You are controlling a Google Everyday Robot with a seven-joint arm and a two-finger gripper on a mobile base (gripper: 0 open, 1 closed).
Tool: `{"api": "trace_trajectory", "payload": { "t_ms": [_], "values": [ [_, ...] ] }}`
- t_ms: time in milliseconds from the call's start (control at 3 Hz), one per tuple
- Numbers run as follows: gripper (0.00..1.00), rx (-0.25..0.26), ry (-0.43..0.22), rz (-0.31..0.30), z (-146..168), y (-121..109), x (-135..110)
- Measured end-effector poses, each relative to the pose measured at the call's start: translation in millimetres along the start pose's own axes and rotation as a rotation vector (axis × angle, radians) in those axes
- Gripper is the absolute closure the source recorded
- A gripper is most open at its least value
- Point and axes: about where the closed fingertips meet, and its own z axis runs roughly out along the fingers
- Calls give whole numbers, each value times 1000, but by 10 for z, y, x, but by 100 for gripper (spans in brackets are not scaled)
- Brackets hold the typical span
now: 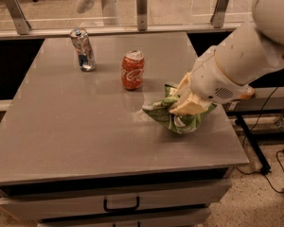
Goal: Pick green jalapeno chip bag
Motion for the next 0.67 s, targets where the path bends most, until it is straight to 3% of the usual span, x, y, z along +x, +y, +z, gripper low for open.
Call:
{"api": "trace_trajectory", "payload": {
  "t_ms": [333,667],
  "values": [
    [100,57,-44,20,-510,-86,22],
    [100,66,-50,18,-561,-104,-10]
  ]
}}
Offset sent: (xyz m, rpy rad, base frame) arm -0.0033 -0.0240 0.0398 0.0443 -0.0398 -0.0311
